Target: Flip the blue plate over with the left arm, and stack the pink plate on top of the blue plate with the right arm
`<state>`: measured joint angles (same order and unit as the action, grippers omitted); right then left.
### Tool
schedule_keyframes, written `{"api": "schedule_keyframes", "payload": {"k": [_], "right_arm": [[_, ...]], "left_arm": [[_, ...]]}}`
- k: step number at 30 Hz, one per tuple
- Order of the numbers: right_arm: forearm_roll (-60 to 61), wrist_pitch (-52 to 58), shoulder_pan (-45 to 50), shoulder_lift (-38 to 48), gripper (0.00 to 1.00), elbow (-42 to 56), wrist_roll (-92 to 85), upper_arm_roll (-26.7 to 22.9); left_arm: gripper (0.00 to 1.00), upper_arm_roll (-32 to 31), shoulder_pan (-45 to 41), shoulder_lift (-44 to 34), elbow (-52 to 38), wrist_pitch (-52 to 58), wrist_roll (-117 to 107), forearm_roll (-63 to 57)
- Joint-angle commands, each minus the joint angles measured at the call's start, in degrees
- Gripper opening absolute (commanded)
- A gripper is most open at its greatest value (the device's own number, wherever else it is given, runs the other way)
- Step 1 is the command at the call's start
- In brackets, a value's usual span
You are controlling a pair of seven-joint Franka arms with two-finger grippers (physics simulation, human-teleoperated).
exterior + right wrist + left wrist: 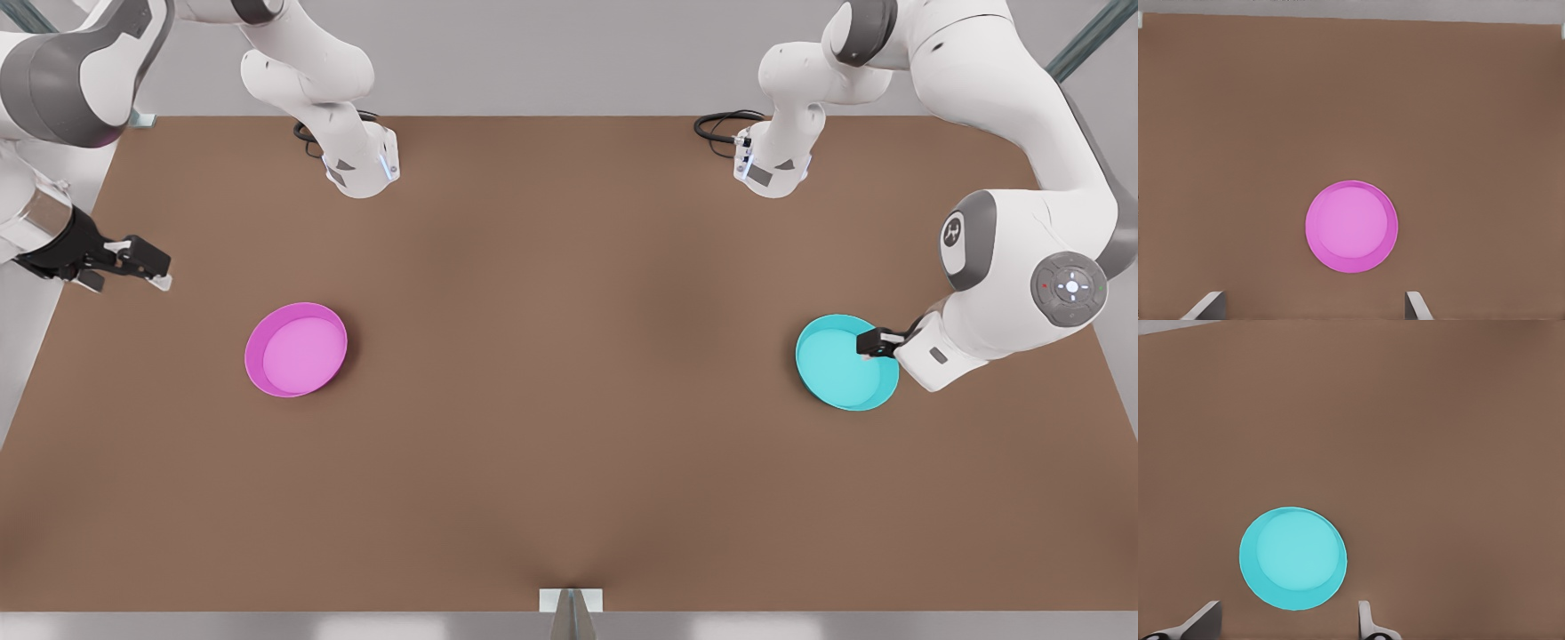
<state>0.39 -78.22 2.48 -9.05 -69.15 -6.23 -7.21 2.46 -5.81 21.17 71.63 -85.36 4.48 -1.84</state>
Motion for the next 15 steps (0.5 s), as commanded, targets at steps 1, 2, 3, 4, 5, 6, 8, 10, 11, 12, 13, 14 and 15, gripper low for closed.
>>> {"api": "schedule_keyframes", "payload": {"k": [1, 2, 3, 4, 5, 6, 8, 10, 11, 12, 13, 14, 15], "right_arm": [[-0.12, 0.00, 0.51, -0.09, 1.00, -0.02, -0.01, 0.09], [0.40, 0.00, 0.60, -0.26, 1.00, -0.11, -0.01, 0.09], [0.23, 0.18, 0.60, -0.18, 1.00, -0.11, 0.17, 0.09], [-0.56, 2.10, 0.51, 0.09, 1.00, -0.02, 0.17, -0.09], [-0.13, 3.08, 0.42, 0.00, 1.00, -0.02, 0.17, -0.35], [-0.21, 3.51, 0.33, 0.09, 1.00, -0.02, 0.08, -0.18], [0.14, 3.78, 0.51, 0.00, 1.00, 0.07, 0.08, 0.00], [0.32, 3.78, -0.11, -0.09, 1.00, -0.11, -0.01, -0.44], [-0.21, 3.78, -0.02, -0.26, 1.00, -0.11, 0.08, -0.27], [-0.39, 3.87, -0.11, -0.26, 1.00, -0.11, -0.01, -0.35], [-0.47, 3.87, -0.11, -0.26, 1.00, -0.11, -0.01, -0.35], [-0.56, 3.78, -0.28, -0.18, 1.00, -0.02, 0.17, -0.53], [-0.56, 3.78, -0.46, -0.35, 1.00, -0.11, 0.08, -0.44]], "left_arm": [[1.00, 0.00, 0.00, 0.10, 0.00, 0.02, 0.00, 0.00], [1.00, 0.18, 0.18, 0.80, 0.00, -0.24, -0.17, 0.61], [1.00, 1.23, 1.41, 2.21, 0.09, -0.51, 0.17, 4.21], [1.00, 3.34, 2.55, 3.61, 0.96, -1.20, 3.25, 6.85], [1.00, 5.96, 3.51, 3.44, 6.30, -5.76, 6.66, 9.56], [1.00, 10.19, 4.57, 3.61, 9.75, -6.83, 15.46, 15.72], [1.00, 14.50, 4.84, 3.61, 18.27, -12.45, 24.51, 18.54], [1.00, 18.54, 5.10, 3.70, 24.25, -16.85, 33.48, 22.14], [1.00, 18.55, 6.95, 5.02, 25.22, -17.82, 36.21, 22.76], [1.00, 18.55, 8.09, 6.07, 25.22, -17.99, 37.53, 23.29], [1.00, 18.55, 9.32, 8.09, 25.14, -18.44, 40.07, 25.66], [1.00, 18.55, 10.81, 11.17, 24.70, -18.35, 42.45, 26.54], [1.00, 18.55, 10.90, 13.63, 24.70, -18.61, 43.50, 29.26]]}}
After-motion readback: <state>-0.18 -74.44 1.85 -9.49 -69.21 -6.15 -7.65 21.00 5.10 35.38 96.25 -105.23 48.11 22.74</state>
